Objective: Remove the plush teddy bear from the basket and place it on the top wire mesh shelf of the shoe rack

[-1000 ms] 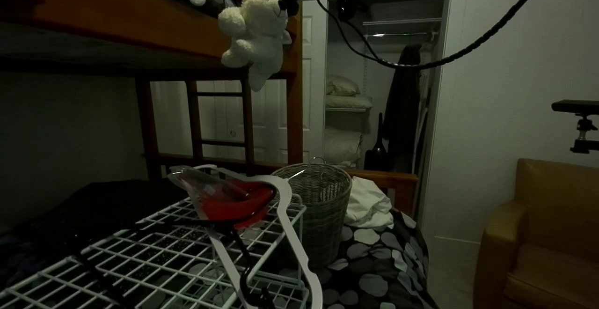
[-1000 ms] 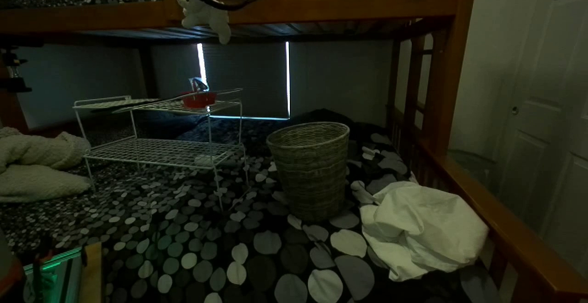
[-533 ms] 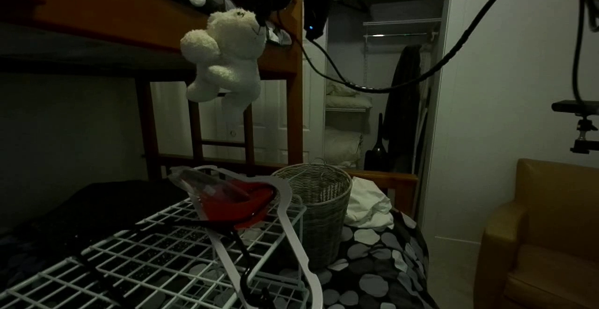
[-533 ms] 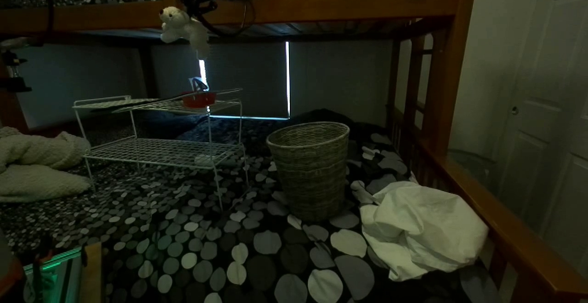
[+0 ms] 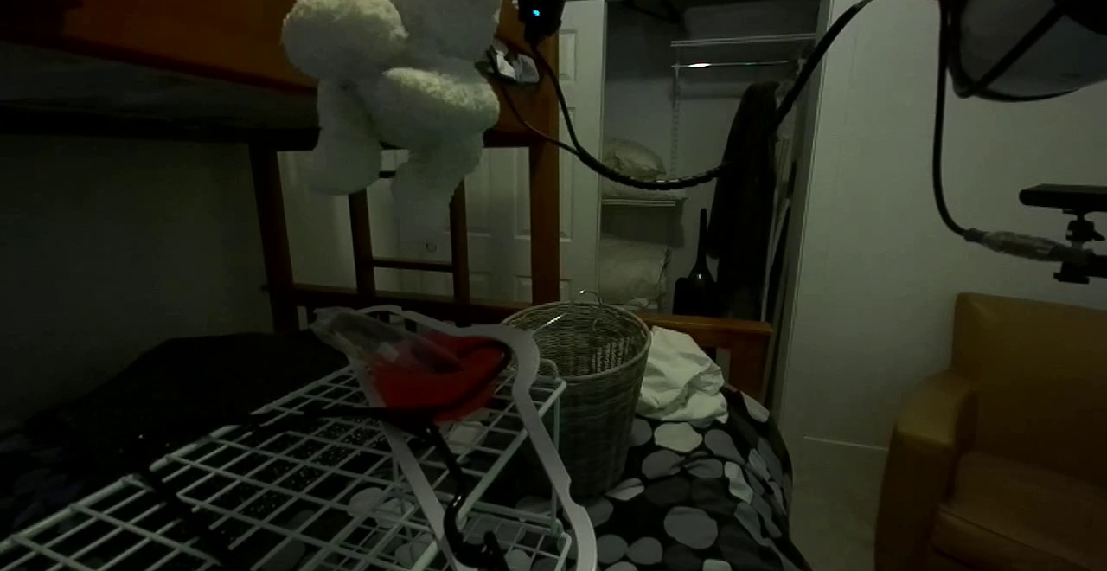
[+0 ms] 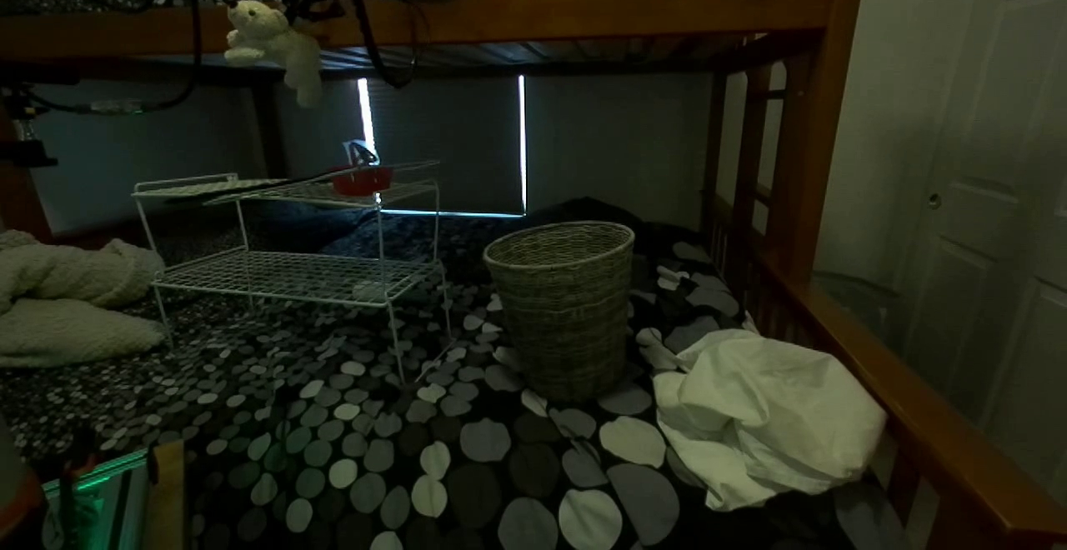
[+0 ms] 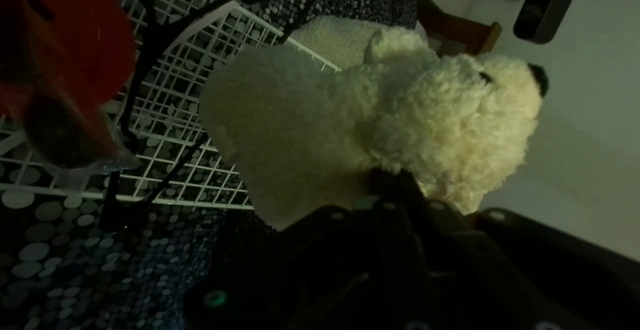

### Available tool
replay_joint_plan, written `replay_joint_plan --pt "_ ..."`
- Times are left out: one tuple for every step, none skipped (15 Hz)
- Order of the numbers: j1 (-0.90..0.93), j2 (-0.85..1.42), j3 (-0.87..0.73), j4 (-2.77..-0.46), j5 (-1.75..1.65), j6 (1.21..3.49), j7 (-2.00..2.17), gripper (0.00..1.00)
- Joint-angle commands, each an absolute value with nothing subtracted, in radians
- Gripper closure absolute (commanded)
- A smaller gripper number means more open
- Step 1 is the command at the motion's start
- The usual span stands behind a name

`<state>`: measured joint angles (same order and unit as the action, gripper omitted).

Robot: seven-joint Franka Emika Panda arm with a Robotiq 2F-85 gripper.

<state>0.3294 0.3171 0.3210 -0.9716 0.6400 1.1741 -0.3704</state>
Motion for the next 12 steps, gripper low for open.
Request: replay_joint_plan --pt "0.409 0.374 0.327 -0.802 0.527 1.233 -0.324 0.99" --pt "0.372 0.343 0.327 -0.897 0.582 1.202 -0.357 0.98" --pt "0.389 0.349 0.327 -0.868 0.563 1.225 -0.353 0.98" --pt "0.399 0.353 0.327 -0.851 0.553 1.234 -0.349 0.99" --pt "0.424 0.349 0.314 -0.85 0.5 1.188 -0.261 0.99" --pt "0.423 0.353 0.322 -0.848 0.52 1.173 -0.232 0.99" --pt "0.42 0.354 0.326 -0.852 0.539 1.15 -0.19 0.99" --pt "0.421 0.356 0.33 -0.848 0.552 1.126 -0.149 0.99" --pt "0.425 0.36 0.335 -0.849 0.564 1.115 -0.126 0.99" --pt "0.433 0.366 0.339 -0.839 0.569 1.101 -0.102 0.99" --pt "0.437 0.369 0.344 -0.837 0.58 1.089 -0.078 0.99" --pt "0.442 0.371 0.346 -0.841 0.579 1.087 -0.065 0.99"
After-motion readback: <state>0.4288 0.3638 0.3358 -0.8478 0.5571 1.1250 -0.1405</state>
